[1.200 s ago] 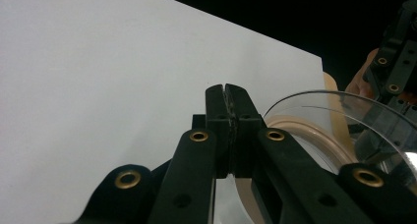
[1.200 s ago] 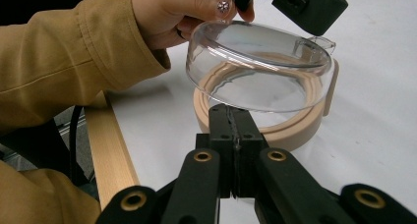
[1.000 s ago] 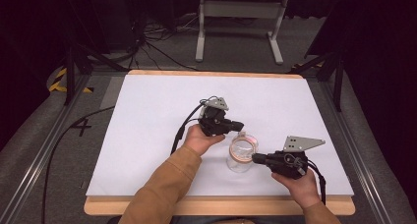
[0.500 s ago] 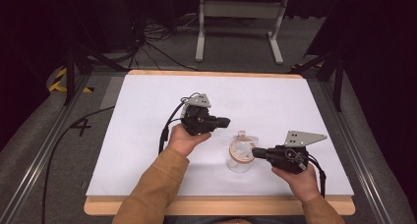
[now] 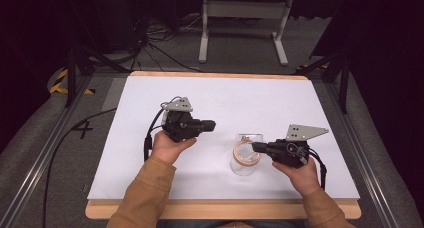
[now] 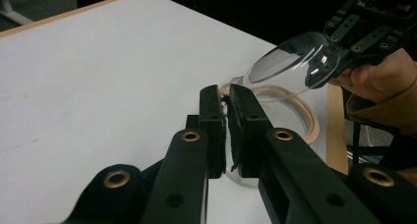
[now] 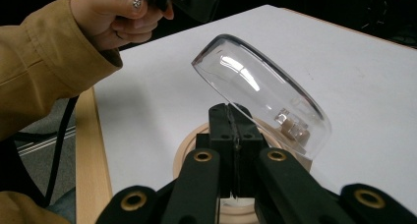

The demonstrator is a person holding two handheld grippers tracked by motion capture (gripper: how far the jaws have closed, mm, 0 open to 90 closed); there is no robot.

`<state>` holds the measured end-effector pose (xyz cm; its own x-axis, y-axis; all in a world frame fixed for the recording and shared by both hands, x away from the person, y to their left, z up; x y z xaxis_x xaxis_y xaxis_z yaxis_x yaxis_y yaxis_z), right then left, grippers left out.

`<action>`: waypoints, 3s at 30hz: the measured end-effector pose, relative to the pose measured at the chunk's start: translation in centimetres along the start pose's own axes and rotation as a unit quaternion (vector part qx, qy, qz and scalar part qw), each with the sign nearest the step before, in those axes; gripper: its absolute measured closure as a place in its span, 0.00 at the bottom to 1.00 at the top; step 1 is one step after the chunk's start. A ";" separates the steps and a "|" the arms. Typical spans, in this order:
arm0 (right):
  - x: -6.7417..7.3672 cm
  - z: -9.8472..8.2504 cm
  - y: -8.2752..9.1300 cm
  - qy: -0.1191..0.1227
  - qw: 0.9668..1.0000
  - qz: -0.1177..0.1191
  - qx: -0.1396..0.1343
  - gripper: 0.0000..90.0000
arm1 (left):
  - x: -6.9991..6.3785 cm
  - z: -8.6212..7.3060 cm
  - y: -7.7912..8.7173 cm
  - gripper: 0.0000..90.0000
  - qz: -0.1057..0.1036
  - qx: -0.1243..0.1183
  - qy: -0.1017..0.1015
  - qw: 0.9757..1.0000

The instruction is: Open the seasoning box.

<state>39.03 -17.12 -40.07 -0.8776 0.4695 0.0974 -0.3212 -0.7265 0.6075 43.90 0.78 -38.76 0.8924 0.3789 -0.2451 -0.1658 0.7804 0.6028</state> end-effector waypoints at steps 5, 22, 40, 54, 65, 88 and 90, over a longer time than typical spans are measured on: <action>-0.4 0.5 -0.5 0.003 1.000 0.005 0.000 1.00 | 0.3 -1.1 0.9 0.93 0.013 0.002 0.013 1.000; -4.8 1.0 -2.1 -0.027 1.000 -0.014 -0.006 1.00 | 1.0 -4.0 3.5 0.92 0.040 -0.004 0.052 0.998; -3.7 2.0 -0.3 0.007 0.999 -0.037 -0.012 0.99 | 0.9 -3.6 3.3 0.90 0.041 0.004 0.040 0.998; -6.2 1.0 5.8 -0.027 0.995 -0.096 -0.020 0.86 | 2.2 -4.1 4.3 0.83 0.075 0.037 0.035 0.996; -9.9 -2.0 8.6 -0.084 0.987 -0.139 -0.011 0.80 | 4.6 -5.4 4.4 0.80 0.099 0.056 0.063 0.991; -16.3 -11.3 5.9 -0.164 0.959 -0.203 0.105 0.59 | 9.1 -10.2 0.7 0.75 0.129 0.152 0.115 0.973; -16.4 -12.0 5.2 -0.169 0.958 -0.198 0.117 0.58 | 9.2 -10.6 0.5 0.74 0.127 0.163 0.117 0.971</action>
<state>47.47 -34.66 -47.95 -0.5250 0.8498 0.0475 -0.4825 -0.3431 0.8059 47.61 9.90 -48.76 0.7137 0.6710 -0.2010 -0.1922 0.4635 0.8650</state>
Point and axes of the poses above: each handheld gripper's, and its own axes: y roughly backward along the jaws, z roughly out of its top, x roughly to its left, the point moved 10 cm from there along -y, roughly forward along the jaws, and after that the axes turned 13 degrees about x, right-handed, at the moved point
